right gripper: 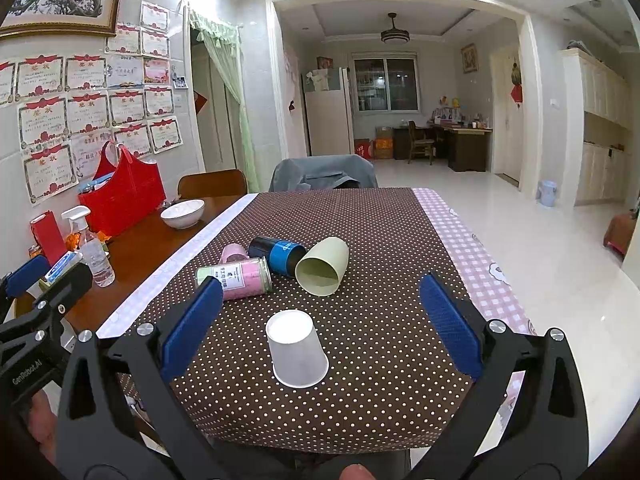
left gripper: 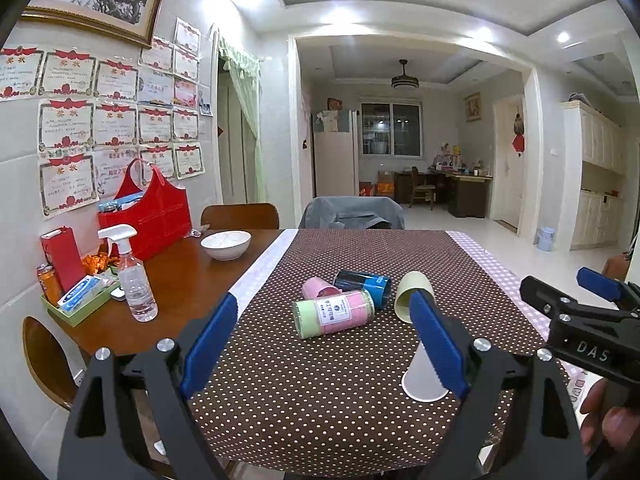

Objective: Flip cup upside down

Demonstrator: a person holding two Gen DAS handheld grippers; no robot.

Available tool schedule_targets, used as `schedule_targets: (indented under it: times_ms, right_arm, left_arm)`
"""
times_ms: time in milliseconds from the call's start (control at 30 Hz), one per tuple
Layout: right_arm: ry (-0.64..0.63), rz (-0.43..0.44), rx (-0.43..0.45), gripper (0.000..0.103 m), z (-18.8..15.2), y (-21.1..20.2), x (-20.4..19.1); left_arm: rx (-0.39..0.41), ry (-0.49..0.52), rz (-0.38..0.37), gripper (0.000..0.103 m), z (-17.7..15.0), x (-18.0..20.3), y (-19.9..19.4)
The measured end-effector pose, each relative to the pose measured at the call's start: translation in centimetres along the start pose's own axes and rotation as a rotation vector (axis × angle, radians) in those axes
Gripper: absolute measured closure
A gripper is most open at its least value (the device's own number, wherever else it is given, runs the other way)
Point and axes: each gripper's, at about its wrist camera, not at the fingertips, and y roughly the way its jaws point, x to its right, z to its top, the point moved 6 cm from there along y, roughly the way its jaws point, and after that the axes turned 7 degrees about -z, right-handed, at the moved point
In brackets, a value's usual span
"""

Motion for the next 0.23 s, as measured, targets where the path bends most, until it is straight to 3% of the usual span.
schedule_targets:
  times_ms: [233]
  right_arm:
    - [0.002, 0.003, -0.002, 0.006, -0.09, 0.08, 0.11]
  left_arm:
    - [-0.012, -0.003, 0.021, 0.016, -0.06, -0.27, 0.33]
